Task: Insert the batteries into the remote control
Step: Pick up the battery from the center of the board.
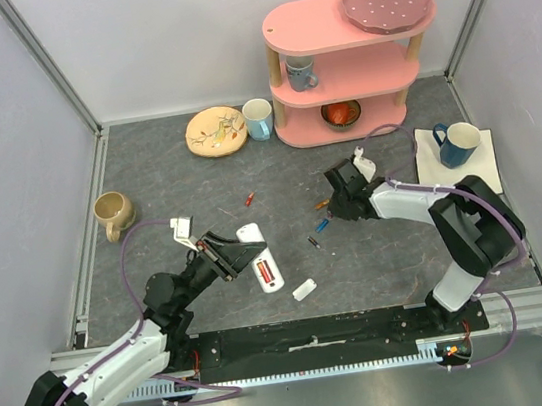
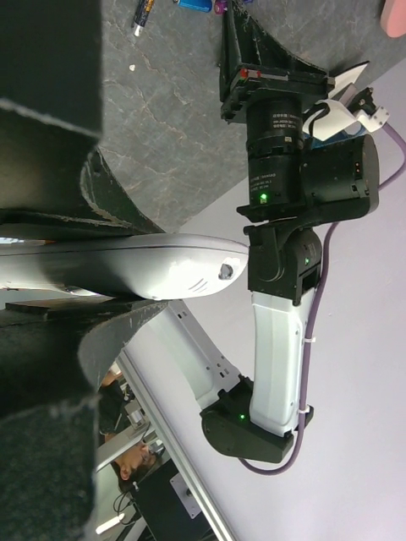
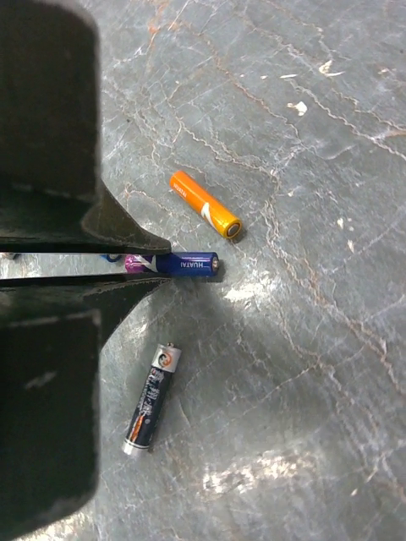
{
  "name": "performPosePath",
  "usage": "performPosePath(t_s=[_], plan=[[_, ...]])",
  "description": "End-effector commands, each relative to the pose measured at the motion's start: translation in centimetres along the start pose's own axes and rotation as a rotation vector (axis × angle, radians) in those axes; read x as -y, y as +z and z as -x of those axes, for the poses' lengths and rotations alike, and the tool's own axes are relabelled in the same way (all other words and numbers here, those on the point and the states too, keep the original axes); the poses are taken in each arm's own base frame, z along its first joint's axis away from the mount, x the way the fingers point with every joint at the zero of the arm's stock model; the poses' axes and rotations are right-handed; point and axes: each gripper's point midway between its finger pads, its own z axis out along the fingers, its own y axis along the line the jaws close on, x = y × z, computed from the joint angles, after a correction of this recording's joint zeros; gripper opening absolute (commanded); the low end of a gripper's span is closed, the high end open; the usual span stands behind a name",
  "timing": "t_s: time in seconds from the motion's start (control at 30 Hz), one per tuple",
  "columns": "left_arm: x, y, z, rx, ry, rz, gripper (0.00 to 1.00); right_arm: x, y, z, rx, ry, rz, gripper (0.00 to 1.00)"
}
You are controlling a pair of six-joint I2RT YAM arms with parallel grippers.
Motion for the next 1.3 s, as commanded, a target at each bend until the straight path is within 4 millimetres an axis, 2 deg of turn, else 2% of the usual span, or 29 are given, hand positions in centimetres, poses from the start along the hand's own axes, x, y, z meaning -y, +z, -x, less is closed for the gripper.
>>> performPosePath(t_s=[0.0,0.13,0.3,0.37,0.5,0.73,0.83,0.97,1.27], plan=[[-1.4,-0.9,-1.0,-0.015,-0.018,0.029,0.02,4.4,0.5,-3.6,-0.158,-0.227,-0.122,0.1],[-1.6,-0.8,-1.1,-0.021,-0.02,0.036,0.02,4.7,0.2,-3.2,-0.181,-0.391,-0.12,0.09],[-1.9,-0.9,-1.3,-0.029,-0.026,0.048,0.02,5.4,-0.9,-2.2,-0.177,-0.576,-0.146,0.16],[-1.4,-0.5,-0.9,-0.021,-0.018,0.036,0.02,5.5,-1.3,-1.7,-0.168,-0.616,-0.148,0.2],[-1.4,-0.3,-0.9,-0.027,-0.019,0.039,0.02,5.8,-1.6,-1.1,-0.166,-0.659,-0.17,0.29],[-1.6,-0.3,-1.1,-0.037,-0.029,0.046,0.02,4.6,-1.8,-0.2,-0.146,-0.679,-0.147,0.49],[-1.7,-0.4,-1.1,-0.036,-0.029,0.053,0.02,4.2,-1.6,-0.1,-0.147,-0.689,-0.144,0.53],[-1.7,-0.4,-1.1,-0.034,-0.026,0.054,0.02,3.8,-1.5,0.5,-0.132,-0.692,-0.15,0.53],[-2.0,-0.6,-1.2,-0.037,-0.032,0.062,0.02,2.6,-1.1,1.4,-0.109,-0.703,-0.138,0.45]])
